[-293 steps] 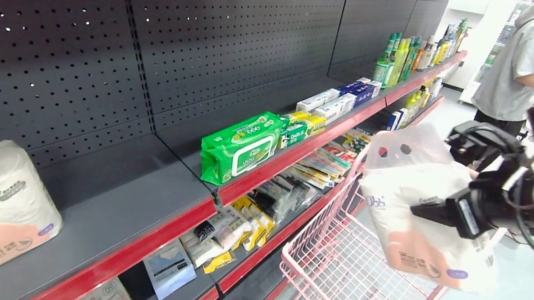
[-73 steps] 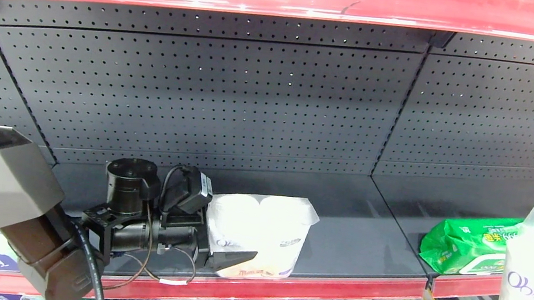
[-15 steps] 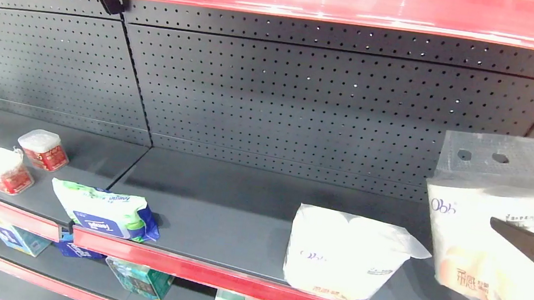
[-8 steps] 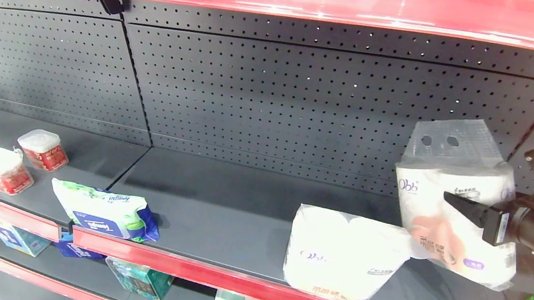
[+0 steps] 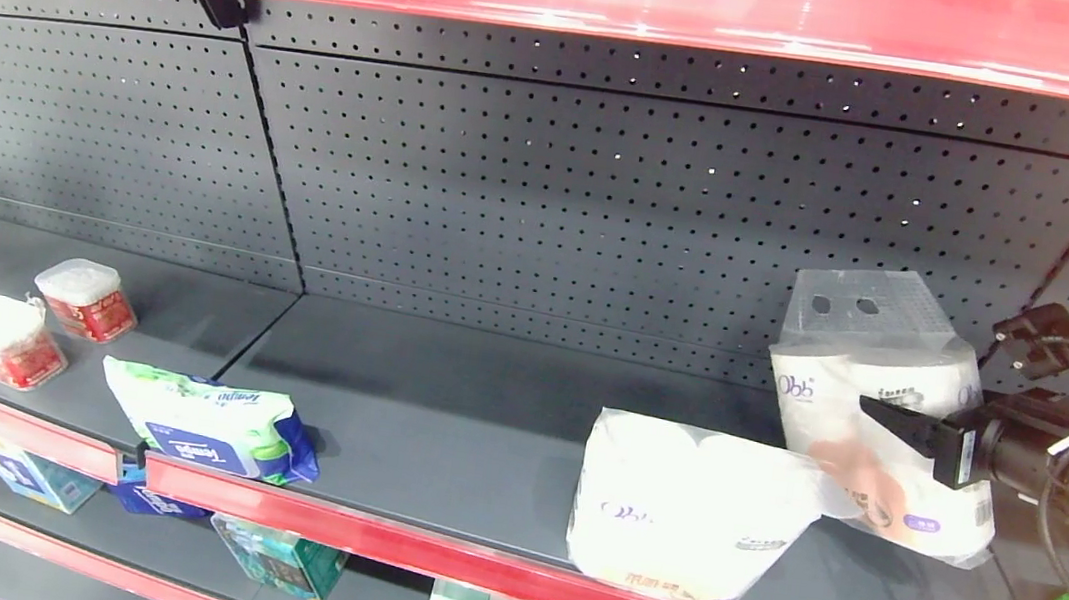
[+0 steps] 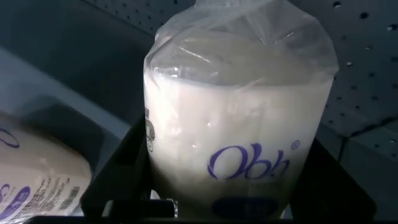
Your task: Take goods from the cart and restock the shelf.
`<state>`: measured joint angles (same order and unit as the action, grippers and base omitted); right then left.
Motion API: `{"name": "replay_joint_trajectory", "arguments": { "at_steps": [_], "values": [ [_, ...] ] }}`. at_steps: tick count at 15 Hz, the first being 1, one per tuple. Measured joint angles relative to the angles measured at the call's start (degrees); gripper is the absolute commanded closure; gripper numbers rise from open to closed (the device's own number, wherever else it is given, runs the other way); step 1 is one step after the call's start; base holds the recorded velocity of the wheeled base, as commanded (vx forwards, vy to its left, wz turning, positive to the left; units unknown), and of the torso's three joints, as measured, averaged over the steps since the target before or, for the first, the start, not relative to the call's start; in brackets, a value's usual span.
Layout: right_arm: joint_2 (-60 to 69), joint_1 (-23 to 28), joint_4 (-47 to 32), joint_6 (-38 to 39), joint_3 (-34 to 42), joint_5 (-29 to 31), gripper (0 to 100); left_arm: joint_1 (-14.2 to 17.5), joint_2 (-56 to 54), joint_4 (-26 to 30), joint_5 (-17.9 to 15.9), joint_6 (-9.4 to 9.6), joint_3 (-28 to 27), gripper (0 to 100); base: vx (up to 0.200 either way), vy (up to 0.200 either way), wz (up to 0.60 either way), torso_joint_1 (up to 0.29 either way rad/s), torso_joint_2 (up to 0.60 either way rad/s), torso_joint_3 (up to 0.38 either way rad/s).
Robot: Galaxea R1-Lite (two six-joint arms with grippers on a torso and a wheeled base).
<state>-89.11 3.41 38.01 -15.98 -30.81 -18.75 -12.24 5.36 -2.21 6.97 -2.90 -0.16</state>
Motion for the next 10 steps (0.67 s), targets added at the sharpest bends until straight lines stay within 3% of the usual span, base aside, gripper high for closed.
{"name": "replay_joint_trajectory", "arguments": {
  "at_steps": [2,3,5,10],
  "values": [
    [-0.57,0.16,-0.02,-0.07,0.35,-0.16,100,5.8,-0.02,-0.04,0.11,-1.26,-0.05,0,0.0,0.0,0.0,0.0,0.0,0.0],
    [-0.72,0.22,0.0,-0.09,0.49,-0.16,100,7.06,-0.18,-0.3,-0.11,-1.44,-0.05,0,0.0,0.0,0.0,0.0,0.0,0.0],
    [-0.91,0.11,0.0,-0.13,0.51,-0.1,100,8.19,-0.4,-0.33,-2.13,-1.45,0.02,0,0.0,0.0,0.0,0.0,0.0,0.0],
    [-0.96,0.2,0.04,-0.16,0.93,-0.05,100,10.81,-0.05,0.22,-0.74,-1.23,0.05,0,0.0,0.0,0.0,0.0,0.0,0.0]
  ]
}}
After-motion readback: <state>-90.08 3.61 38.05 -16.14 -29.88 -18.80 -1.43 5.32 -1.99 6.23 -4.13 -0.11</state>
